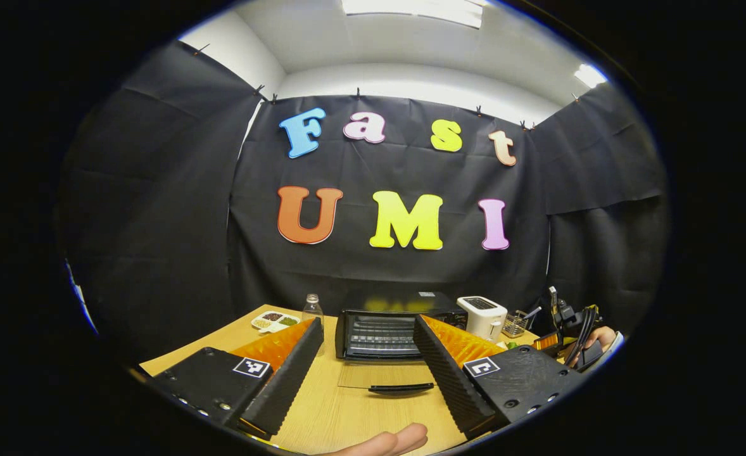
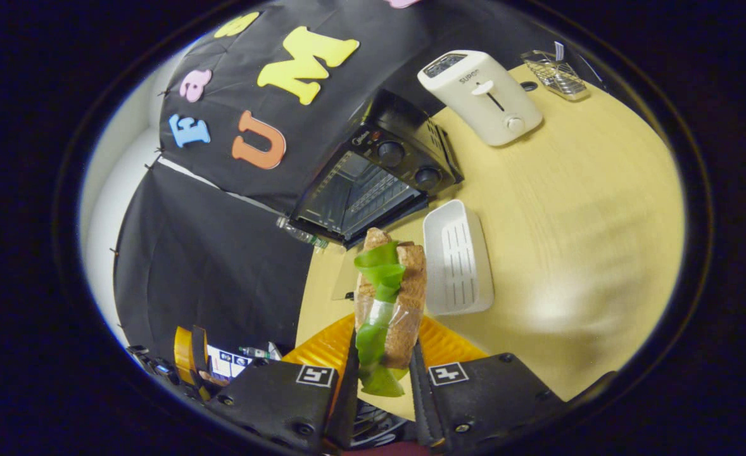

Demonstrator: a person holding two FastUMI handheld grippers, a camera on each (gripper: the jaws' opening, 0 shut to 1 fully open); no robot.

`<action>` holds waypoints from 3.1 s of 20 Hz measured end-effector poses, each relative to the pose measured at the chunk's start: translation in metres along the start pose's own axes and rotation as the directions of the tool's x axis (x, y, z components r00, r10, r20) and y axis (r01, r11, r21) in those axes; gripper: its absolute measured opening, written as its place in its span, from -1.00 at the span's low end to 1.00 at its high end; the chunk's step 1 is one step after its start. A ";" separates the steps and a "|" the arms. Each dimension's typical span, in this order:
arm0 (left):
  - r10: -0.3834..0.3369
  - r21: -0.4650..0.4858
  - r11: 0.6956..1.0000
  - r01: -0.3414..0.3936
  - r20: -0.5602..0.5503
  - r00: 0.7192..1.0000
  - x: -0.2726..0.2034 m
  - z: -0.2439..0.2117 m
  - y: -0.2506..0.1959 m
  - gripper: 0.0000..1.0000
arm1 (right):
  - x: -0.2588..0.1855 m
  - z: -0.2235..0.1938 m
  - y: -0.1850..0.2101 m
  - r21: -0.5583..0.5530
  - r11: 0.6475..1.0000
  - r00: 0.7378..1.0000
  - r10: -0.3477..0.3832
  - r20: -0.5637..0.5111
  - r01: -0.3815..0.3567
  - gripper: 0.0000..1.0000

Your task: Open the electric oven with the left hand, put the food in, and close the electric oven.

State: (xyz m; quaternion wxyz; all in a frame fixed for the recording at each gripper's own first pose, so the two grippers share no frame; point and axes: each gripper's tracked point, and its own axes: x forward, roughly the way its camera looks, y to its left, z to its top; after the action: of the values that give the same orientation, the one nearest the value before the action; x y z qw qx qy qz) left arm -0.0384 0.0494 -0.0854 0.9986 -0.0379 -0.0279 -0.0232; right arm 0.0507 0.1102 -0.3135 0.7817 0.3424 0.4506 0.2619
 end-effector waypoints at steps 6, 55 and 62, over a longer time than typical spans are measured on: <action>-0.009 0.001 1.000 0.009 -0.012 1.000 -0.004 -0.012 0.019 0.84 | 0.038 -0.008 0.033 0.064 0.997 0.988 0.029 0.151 -0.039 -0.19; 0.122 0.066 0.991 -0.113 -0.168 0.978 0.008 -0.064 0.086 0.84 | 0.299 0.178 0.067 -0.079 0.885 0.699 -0.306 0.647 0.460 0.47; 0.123 0.067 0.991 -0.113 -0.174 0.977 0.005 -0.068 0.087 0.84 | 0.309 0.162 0.059 -0.356 0.680 0.725 -0.382 0.573 0.641 0.84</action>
State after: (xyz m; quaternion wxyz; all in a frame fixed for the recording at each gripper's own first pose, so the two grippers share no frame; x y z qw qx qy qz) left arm -0.0254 0.1302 -0.1588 0.9974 -0.0087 0.0631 0.0337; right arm 0.3287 0.3204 -0.3722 0.9684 0.0182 0.2433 0.0516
